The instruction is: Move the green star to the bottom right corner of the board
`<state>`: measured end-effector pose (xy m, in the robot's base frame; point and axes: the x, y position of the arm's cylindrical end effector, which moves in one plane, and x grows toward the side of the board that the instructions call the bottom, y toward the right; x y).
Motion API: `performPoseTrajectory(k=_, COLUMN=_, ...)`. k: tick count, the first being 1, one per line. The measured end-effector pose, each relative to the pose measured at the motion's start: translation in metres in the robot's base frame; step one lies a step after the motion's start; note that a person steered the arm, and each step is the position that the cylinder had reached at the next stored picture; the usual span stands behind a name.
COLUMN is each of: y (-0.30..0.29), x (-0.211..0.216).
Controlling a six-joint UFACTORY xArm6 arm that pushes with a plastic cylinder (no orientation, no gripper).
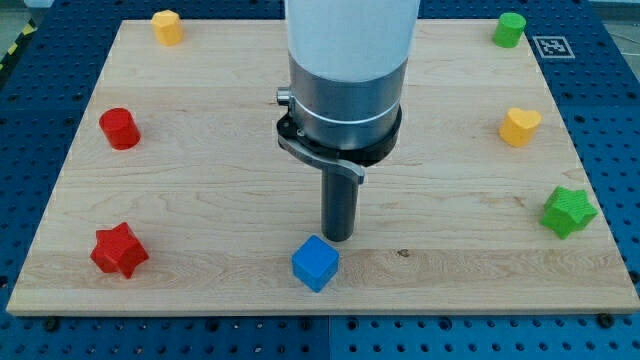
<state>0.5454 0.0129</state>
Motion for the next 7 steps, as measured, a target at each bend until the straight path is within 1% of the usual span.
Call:
performPoseTrajectory(k=1, y=0.029, x=-0.006)
performPoseTrajectory(k=2, y=0.083, x=-0.015)
performPoseTrajectory(k=5, y=0.216, x=-0.068)
performPoseTrajectory(k=6, y=0.257, x=-0.066)
performPoseTrajectory(k=7, y=0.258, x=-0.043)
